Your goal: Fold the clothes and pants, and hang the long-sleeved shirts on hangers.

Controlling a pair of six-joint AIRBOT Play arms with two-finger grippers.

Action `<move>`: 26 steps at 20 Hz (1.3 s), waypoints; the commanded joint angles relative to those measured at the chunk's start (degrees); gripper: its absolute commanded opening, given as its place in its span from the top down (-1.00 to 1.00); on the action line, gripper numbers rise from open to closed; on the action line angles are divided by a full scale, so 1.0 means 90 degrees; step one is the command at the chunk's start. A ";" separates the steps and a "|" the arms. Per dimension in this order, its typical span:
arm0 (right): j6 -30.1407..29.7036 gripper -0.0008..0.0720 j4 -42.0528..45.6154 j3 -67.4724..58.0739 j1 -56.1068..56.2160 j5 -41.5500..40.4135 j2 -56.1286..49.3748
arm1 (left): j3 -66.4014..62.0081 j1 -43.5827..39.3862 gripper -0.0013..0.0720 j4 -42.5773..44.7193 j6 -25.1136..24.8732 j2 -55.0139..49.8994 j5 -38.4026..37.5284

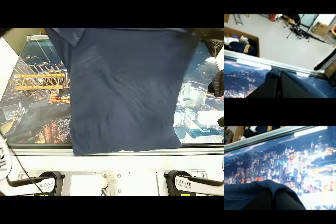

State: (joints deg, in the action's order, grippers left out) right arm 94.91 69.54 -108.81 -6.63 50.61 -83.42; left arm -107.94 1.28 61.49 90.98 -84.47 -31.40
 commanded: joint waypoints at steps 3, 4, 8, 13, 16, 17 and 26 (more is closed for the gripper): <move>-0.0073 0.08 -0.0206 -0.0005 0.0272 -0.1401 -0.1134 | -0.0007 -0.0119 0.34 -0.0005 -0.0015 -0.1093 0.0243; -0.0073 -0.50 -0.0206 -0.0007 0.0270 -0.1406 -0.1134 | -0.0007 -0.0117 -0.43 -0.0019 0.0015 -0.1161 0.0022; -0.0078 -0.82 -0.0134 -0.0007 -0.0029 -0.0947 -0.0610 | -0.0007 0.0255 -0.58 0.0007 0.0056 -0.0901 -0.1421; -0.0899 -0.82 0.0658 0.0233 -0.0410 0.1137 0.0704 | 0.1396 0.0797 -0.58 0.1647 0.0172 0.0338 -0.3738; -0.0933 -0.82 0.0699 0.1171 -0.0386 0.2164 0.1632 | 0.3786 0.0792 -0.58 0.2319 0.0661 0.1496 -0.4080; -0.0928 -0.82 0.0680 0.1676 -0.0342 0.2195 0.2011 | 0.4573 0.0775 -0.58 0.2268 0.0663 0.1804 -0.4082; -0.0855 -0.82 0.0583 0.4505 -0.0107 0.2025 0.4075 | 0.9032 0.0019 -0.58 0.0197 0.0668 0.3126 -0.2815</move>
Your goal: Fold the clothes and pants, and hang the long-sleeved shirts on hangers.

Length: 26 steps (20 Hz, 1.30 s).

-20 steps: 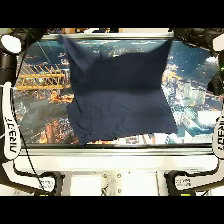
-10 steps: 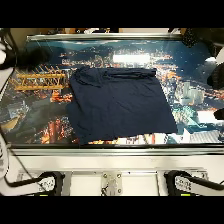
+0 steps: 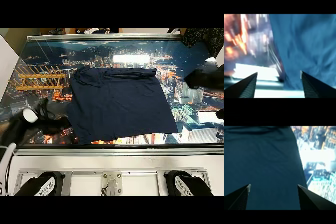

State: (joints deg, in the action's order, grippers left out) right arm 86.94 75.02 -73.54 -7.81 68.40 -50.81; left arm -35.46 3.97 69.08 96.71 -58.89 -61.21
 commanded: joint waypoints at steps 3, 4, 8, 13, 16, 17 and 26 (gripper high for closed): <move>0.0034 -0.82 -0.0075 0.0639 0.0019 0.0051 0.0551 | 0.1275 -0.0748 -0.58 -0.1100 0.0041 0.0172 0.1010; 0.0032 -0.82 -0.0073 0.0639 0.0019 0.0053 0.0571 | 0.1273 -0.0874 -0.58 -0.1202 0.0046 0.0063 0.1137; 0.0029 -0.82 -0.0070 0.0639 0.0019 0.0075 0.0593 | 0.0923 -0.1331 -0.58 -0.1192 0.0126 -0.0644 0.1360; 0.0032 -0.82 0.0384 0.0658 -0.0046 0.0585 0.0590 | 0.0442 -0.1392 0.93 -0.1098 0.0141 -0.0935 0.1200; 0.0083 -0.82 0.0432 0.1290 -0.0857 0.0976 0.0661 | 0.0442 -0.1207 0.93 -0.0947 0.0134 -0.0301 0.1001; 0.0323 -0.82 0.0432 0.1717 -0.1343 0.1003 0.0670 | 0.0442 -0.1151 0.92 -0.0952 0.0090 -0.0041 0.0833; 0.1190 -0.82 -0.0952 0.5229 -0.3701 -0.0950 -0.0141 | 0.0442 -0.1132 0.92 -0.0959 -0.0034 0.1309 0.0682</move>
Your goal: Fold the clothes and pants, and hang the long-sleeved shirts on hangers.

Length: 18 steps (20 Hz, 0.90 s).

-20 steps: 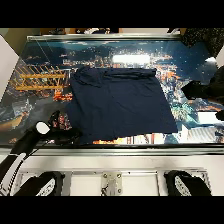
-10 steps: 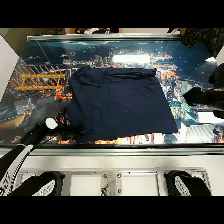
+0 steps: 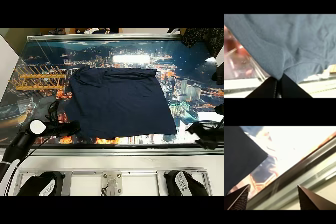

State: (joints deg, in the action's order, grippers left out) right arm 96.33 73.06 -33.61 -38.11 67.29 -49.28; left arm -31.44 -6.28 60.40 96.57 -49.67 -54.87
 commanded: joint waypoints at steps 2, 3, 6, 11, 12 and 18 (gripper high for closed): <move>-0.0010 -0.82 -0.1273 0.0986 -0.0112 -0.1331 -0.0595 | -0.0007 0.0007 0.93 0.0002 -0.0019 0.0342 -0.0015; -0.0112 -0.82 -0.1430 0.1003 0.0102 -0.1532 -0.0746 | -0.0005 0.0007 0.93 0.0005 -0.0017 0.0333 -0.0017; -0.0131 -0.81 -0.1651 0.1003 0.1005 -0.2174 -0.1105 | -0.0007 0.0007 0.93 0.0005 -0.0017 0.0335 -0.0017; -0.0131 -0.62 -0.1722 0.0998 0.2169 -0.3184 -0.1353 | -0.0007 0.0007 0.93 0.0005 -0.0019 0.0335 -0.0075; -0.0134 -0.08 -0.1722 0.0988 0.2237 -0.3257 -0.1350 | -0.0007 0.0010 0.92 0.0005 -0.0019 0.0335 -0.0075; -0.0568 0.95 -0.1287 -0.0646 0.2208 -0.2346 -0.0743 | -0.1076 0.0012 0.93 0.0816 -0.0010 0.0571 -0.0668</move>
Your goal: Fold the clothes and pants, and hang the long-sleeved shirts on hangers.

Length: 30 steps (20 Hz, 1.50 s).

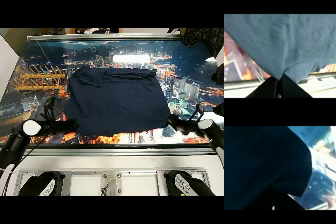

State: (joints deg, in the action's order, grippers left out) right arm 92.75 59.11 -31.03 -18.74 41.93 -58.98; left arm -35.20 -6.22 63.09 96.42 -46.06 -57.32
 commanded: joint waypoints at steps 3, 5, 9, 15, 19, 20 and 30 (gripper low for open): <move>-0.0469 0.95 0.0362 -0.3150 0.0070 0.1270 0.1059 | -0.2489 0.0002 0.93 0.0707 0.0005 0.0823 -0.0760; -0.0498 0.95 0.0410 -0.4551 0.0068 0.1345 0.1547 | -0.3691 0.0002 0.93 0.0699 0.0075 0.1290 -0.0750; -0.0491 0.95 0.0811 -0.6414 0.0068 0.1350 0.2293 | -0.5455 0.0002 0.93 0.0709 0.0321 0.2001 -0.0724; -0.0474 0.95 0.1008 -0.7067 0.0068 0.1496 0.2742 | -0.6584 0.0002 0.93 0.0712 0.0457 0.1926 -0.0743; -0.0481 0.95 0.1005 -0.7065 0.0070 0.2385 0.2210 | -0.6734 0.0002 0.93 0.0814 0.0457 0.0928 -0.0913; -0.0483 0.95 0.1005 -0.7062 0.0070 0.2630 0.1936 | -0.6734 0.0002 0.93 0.0986 0.0457 0.0568 -0.1013; -0.0474 0.95 0.1511 -0.7074 0.1088 0.1858 -0.2567 | -0.6749 0.0056 0.93 0.1197 -0.0172 -0.4537 -0.0396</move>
State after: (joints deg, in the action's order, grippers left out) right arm 86.94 71.05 -94.56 -11.35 64.03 -71.44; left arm -95.74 -6.09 73.80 97.80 -74.02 -64.86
